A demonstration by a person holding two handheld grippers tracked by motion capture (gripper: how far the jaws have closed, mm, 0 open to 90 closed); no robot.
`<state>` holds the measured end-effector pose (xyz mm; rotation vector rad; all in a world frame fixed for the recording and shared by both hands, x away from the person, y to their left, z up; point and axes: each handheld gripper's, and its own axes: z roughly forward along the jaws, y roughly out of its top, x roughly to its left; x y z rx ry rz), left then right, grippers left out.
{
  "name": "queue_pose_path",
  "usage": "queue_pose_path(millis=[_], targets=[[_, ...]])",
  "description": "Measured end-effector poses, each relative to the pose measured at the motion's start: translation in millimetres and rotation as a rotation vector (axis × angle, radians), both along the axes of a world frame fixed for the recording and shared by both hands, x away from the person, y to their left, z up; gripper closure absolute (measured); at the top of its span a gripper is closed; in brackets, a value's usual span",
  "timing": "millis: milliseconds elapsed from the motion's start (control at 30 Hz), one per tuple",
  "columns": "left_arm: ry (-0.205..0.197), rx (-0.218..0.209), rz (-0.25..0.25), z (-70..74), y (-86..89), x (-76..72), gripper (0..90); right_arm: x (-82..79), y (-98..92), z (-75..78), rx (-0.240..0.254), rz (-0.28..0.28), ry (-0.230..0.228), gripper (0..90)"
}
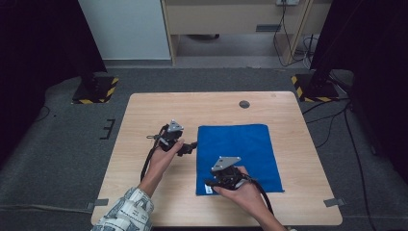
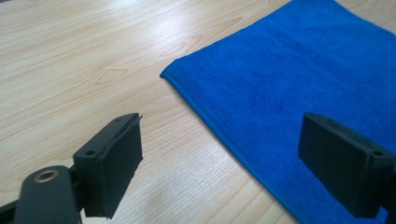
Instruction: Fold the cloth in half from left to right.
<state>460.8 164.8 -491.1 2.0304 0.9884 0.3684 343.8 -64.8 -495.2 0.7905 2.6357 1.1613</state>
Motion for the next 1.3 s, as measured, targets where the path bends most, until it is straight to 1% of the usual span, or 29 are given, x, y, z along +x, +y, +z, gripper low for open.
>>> queue_pose_path(millis=[100,167,233,333,367,400,467,533,567,667,733,833,900,933,1033,1100,1200,1233,1267,1300], targets=[[0.001,0.002,0.0,-0.4,0.4,0.2,13.4,-4.0,7.3,-2.4,-0.001,0.033,0.008,69.4],[0.003,0.003,0.001,-0.5,1.1,0.5,13.5,-6.4,11.5,-3.9,-0.002,0.044,0.007,72.8],[0.0,0.0,0.004,-0.2,1.8,0.8,13.5,-8.5,15.4,-5.1,0.0,0.055,0.004,74.8],[-0.005,-0.005,0.007,0.6,2.7,0.7,13.7,-12.3,22.6,-7.5,-0.018,0.061,0.0,76.4],[-0.006,-0.009,0.008,0.8,2.8,0.5,13.7,-13.2,24.9,-8.9,-0.017,0.064,0.003,75.6],[-0.006,-0.007,0.007,1.2,3.0,0.4,13.7,-14.3,27.1,-10.7,-0.018,0.064,0.003,72.9],[-0.006,-0.007,0.006,1.5,3.0,0.3,13.7,-16.6,32.0,-14.9,-0.039,0.065,-0.01,61.8],[-0.008,-0.013,0.008,1.7,3.1,0.4,13.9,-18.7,36.1,-19.1,-0.058,0.061,-0.018,54.9],[-0.009,-0.02,0.012,1.7,2.7,0.3,14.0,-19.5,37.5,-20.8,-0.075,0.057,-0.026,51.8],[-0.01,-0.024,0.011,1.9,2.6,0.4,14.0,-20.1,39.2,-24.1,-0.085,0.038,-0.033,46.6],[-0.007,-0.02,0.006,1.3,2.2,1.0,14.0,-19.8,39.1,-26.1,-0.087,0.037,-0.027,43.7],[-0.006,-0.026,0.008,0.4,1.2,1.6,14.0,-20.4,39.1,-29.9,-0.088,0.036,-0.028,43.6],[-0.005,-0.027,0.005,-0.2,0.5,2.1,14.0,-21.5,38.9,-30.4,-0.085,0.03,-0.036,46.9],[-0.003,-0.031,0.004,-0.5,0.0,2.4,14.0,-21.2,38.0,-30.0,-0.087,0.03,-0.036,51.0],[0.004,-0.037,-0.003,-0.2,-1.7,4.4,14.0,-18.5,34.6,-29.3,-0.082,0.003,-0.035,67.4],[0.02,-0.03,-0.015,1.6,-2.3,7.1,14.9,-15.9,32.6,-28.9,-0.08,-0.016,-0.033,76.5],[0.021,-0.024,-0.03,3.9,-4.4,13.8,16.4,-14.5,31.9,-28.9,-0.071,-0.032,-0.032,83.4],[0.027,-0.02,-0.031,3.9,-5.0,17.1,16.4,-14.8,32.0,-28.5,-0.061,-0.035,-0.034,85.1],[0.043,-0.035,-0.048,2.9,-7.2,20.2,16.4,-15.0,32.3,-27.9,-0.051,-0.043,-0.032,85.7],[0.031,-0.01,-0.035,2.7,-7.3,24.1,16.4,-15.2,32.8,-27.7,-0.043,-0.039,-0.029,85.8]])
